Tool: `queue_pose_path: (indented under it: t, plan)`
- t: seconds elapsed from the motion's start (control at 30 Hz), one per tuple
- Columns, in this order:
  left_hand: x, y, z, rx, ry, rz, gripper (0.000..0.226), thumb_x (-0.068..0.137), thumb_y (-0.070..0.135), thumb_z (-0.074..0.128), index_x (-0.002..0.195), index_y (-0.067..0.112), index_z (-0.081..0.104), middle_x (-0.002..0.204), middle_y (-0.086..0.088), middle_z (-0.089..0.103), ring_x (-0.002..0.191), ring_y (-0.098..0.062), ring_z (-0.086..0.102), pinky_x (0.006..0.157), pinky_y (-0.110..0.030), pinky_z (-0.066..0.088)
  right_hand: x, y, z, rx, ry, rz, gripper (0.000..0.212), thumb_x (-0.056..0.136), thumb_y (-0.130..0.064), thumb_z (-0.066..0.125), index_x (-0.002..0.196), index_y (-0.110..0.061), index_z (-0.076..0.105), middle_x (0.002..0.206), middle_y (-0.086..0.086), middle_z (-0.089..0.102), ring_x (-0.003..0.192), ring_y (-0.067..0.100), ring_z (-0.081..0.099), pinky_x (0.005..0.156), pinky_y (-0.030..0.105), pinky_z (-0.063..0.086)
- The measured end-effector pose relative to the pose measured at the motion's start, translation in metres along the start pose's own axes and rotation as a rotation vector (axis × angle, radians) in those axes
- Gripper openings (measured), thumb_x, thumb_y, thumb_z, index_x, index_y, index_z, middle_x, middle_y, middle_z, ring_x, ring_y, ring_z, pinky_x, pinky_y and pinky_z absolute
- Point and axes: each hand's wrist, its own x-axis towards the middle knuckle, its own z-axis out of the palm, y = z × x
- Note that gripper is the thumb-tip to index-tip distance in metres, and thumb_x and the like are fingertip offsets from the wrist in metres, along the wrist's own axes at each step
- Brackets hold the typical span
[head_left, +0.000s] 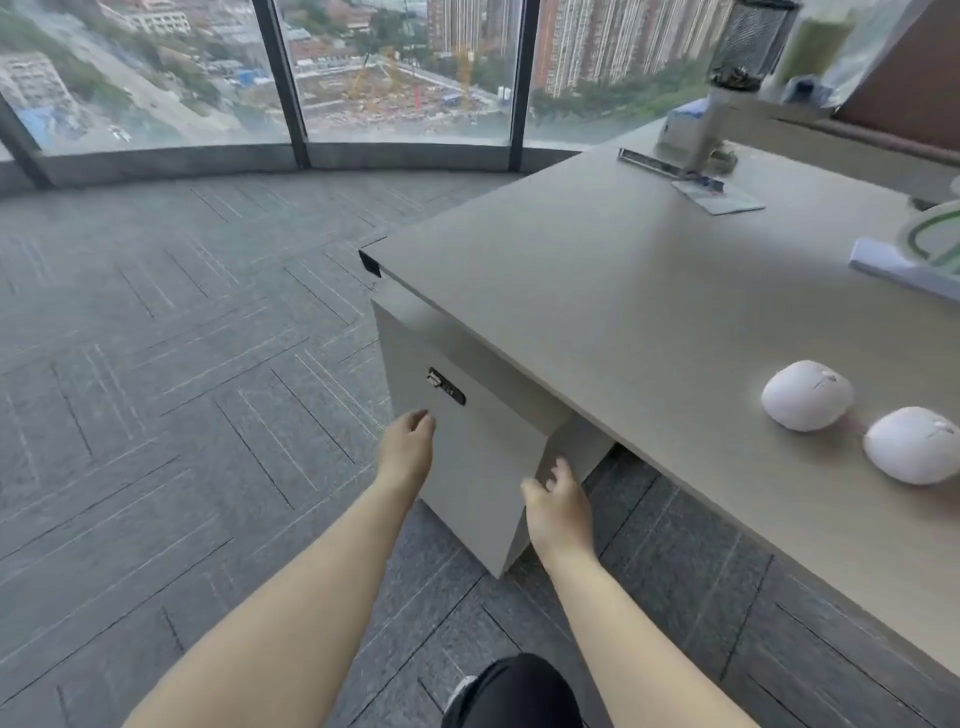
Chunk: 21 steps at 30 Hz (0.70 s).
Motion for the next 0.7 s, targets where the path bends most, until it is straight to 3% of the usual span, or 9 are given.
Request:
queue_pose_path:
  t: [0.07, 0.13, 0.23, 0.37, 0.5, 0.6, 0.7]
  plan:
    - [0.006, 0.01, 0.011, -0.181, 0.003, -0.066, 0.021, 0.092, 0.022, 0.044, 0.092, 0.012, 0.063, 0.098, -0.01, 0.06, 0.092, -0.024, 0.057, 0.083, -0.034, 0.043, 0.005, -0.001, -0.002, 0.036, 0.005, -0.014, 0.064, 0.091, -0.019, 0.049, 0.151, -0.017, 0.028, 0.152, 0.006, 0.043, 0.136, 0.024, 0.044, 0.109, 0.041, 0.041]
    - [0.024, 0.021, 0.021, -0.31, 0.02, -0.158, 0.02, 0.094, 0.019, 0.044, 0.075, 0.016, 0.052, 0.089, -0.007, 0.053, 0.088, -0.024, 0.055, 0.079, -0.037, 0.046, 0.013, -0.002, 0.004, 0.065, 0.041, 0.004, 0.061, 0.085, -0.02, 0.049, 0.146, -0.019, 0.038, 0.143, 0.006, 0.053, 0.127, 0.023, 0.054, 0.105, 0.043, 0.046]
    - [0.05, 0.025, 0.032, -0.38, 0.031, -0.211, 0.017, 0.095, 0.021, 0.043, 0.094, 0.009, 0.055, 0.097, -0.009, 0.059, 0.091, -0.026, 0.06, 0.086, -0.042, 0.052, 0.017, 0.001, 0.008, 0.112, 0.071, 0.011, 0.049, 0.085, -0.01, 0.05, 0.133, -0.015, 0.052, 0.125, 0.003, 0.066, 0.107, 0.017, 0.064, 0.089, 0.033, 0.053]
    - [0.071, 0.025, 0.036, -0.43, 0.077, -0.268, 0.016, 0.095, 0.021, 0.044, 0.1, 0.006, 0.051, 0.083, -0.006, 0.055, 0.089, -0.028, 0.06, 0.072, -0.043, 0.057, 0.014, -0.002, 0.009, 0.117, 0.114, 0.002, 0.044, 0.086, -0.003, 0.049, 0.127, -0.013, 0.058, 0.117, 0.002, 0.069, 0.094, 0.011, 0.063, 0.069, 0.016, 0.046]
    - [0.079, 0.024, 0.043, -0.434, 0.15, -0.274, 0.014, 0.093, 0.014, 0.044, 0.085, 0.004, 0.051, 0.081, -0.01, 0.048, 0.089, -0.03, 0.051, 0.075, -0.047, 0.058, 0.02, 0.001, 0.009, 0.06, 0.132, -0.005, 0.038, 0.083, -0.007, 0.049, 0.116, -0.017, 0.064, 0.11, 0.0, 0.072, 0.092, 0.011, 0.067, 0.068, 0.02, 0.049]
    - [0.077, 0.023, 0.044, -0.458, 0.195, -0.264, 0.015, 0.094, 0.016, 0.044, 0.092, 0.003, 0.05, 0.084, -0.01, 0.047, 0.089, -0.032, 0.05, 0.074, -0.047, 0.058, 0.016, 0.003, 0.01, 0.013, 0.117, -0.01, 0.04, 0.079, -0.014, 0.047, 0.115, -0.014, 0.063, 0.113, 0.004, 0.072, 0.1, 0.018, 0.068, 0.078, 0.031, 0.055]
    - [0.066, 0.016, 0.031, -0.484, 0.214, -0.257, 0.015, 0.095, 0.017, 0.043, 0.099, 0.005, 0.05, 0.101, -0.013, 0.05, 0.094, -0.031, 0.05, 0.071, -0.045, 0.056, 0.002, 0.005, 0.011, -0.05, 0.085, -0.056, 0.031, 0.082, -0.012, 0.048, 0.107, -0.012, 0.066, 0.103, 0.002, 0.075, 0.091, 0.019, 0.068, 0.076, 0.035, 0.055]
